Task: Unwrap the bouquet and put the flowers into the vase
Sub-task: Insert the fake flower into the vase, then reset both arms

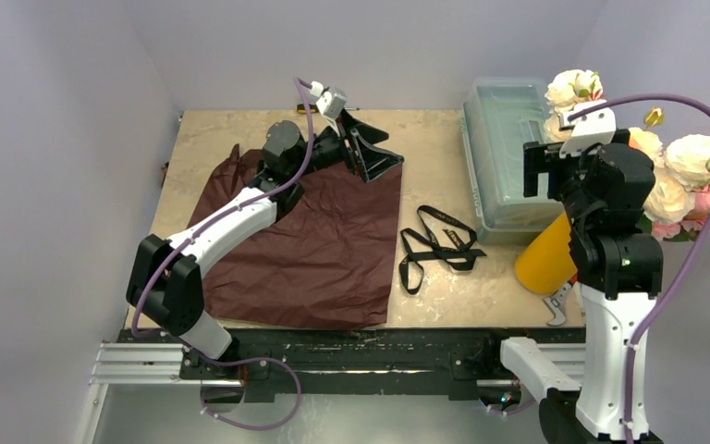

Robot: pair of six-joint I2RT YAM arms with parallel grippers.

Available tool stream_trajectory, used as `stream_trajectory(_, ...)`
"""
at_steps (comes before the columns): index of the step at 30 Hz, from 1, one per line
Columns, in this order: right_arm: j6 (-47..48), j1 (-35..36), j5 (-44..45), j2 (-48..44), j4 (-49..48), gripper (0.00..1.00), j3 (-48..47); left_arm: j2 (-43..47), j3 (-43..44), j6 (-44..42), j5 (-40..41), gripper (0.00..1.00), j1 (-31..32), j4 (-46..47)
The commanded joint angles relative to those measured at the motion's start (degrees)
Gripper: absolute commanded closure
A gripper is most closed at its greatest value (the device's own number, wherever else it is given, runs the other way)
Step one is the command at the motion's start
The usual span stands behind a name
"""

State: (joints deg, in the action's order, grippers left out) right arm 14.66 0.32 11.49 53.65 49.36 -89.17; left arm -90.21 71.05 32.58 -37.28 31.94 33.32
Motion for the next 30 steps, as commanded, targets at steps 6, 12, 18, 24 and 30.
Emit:
stream_trajectory(6,4.1,-0.1,-8.3,-1.7,-2.5,0.02,-4.1,-0.5,2.1,1.6,-1.1,0.0,-0.3,3.8)
stream_trajectory(12,3.9,-0.1,-10.4,-0.1,-2.5,0.02,-8.0,-0.4,1.9,1.6,-1.1,0.0,-0.3,4.0)
stream_trajectory(18,3.4,-0.1,-12.5,1.9,-3.1,0.02,-14.1,0.1,1.3,1.6,-0.8,0.0,-0.4,4.3)
stream_trajectory(24,2.5,-0.1,-14.6,5.8,-3.8,0.02,-21.8,0.4,0.8,1.9,0.0,0.0,-0.2,4.6)
stream_trajectory(30,1.6,-0.1,-19.2,12.7,-2.7,0.02,-32.1,1.2,-0.2,1.7,0.9,0.0,0.2,4.7)
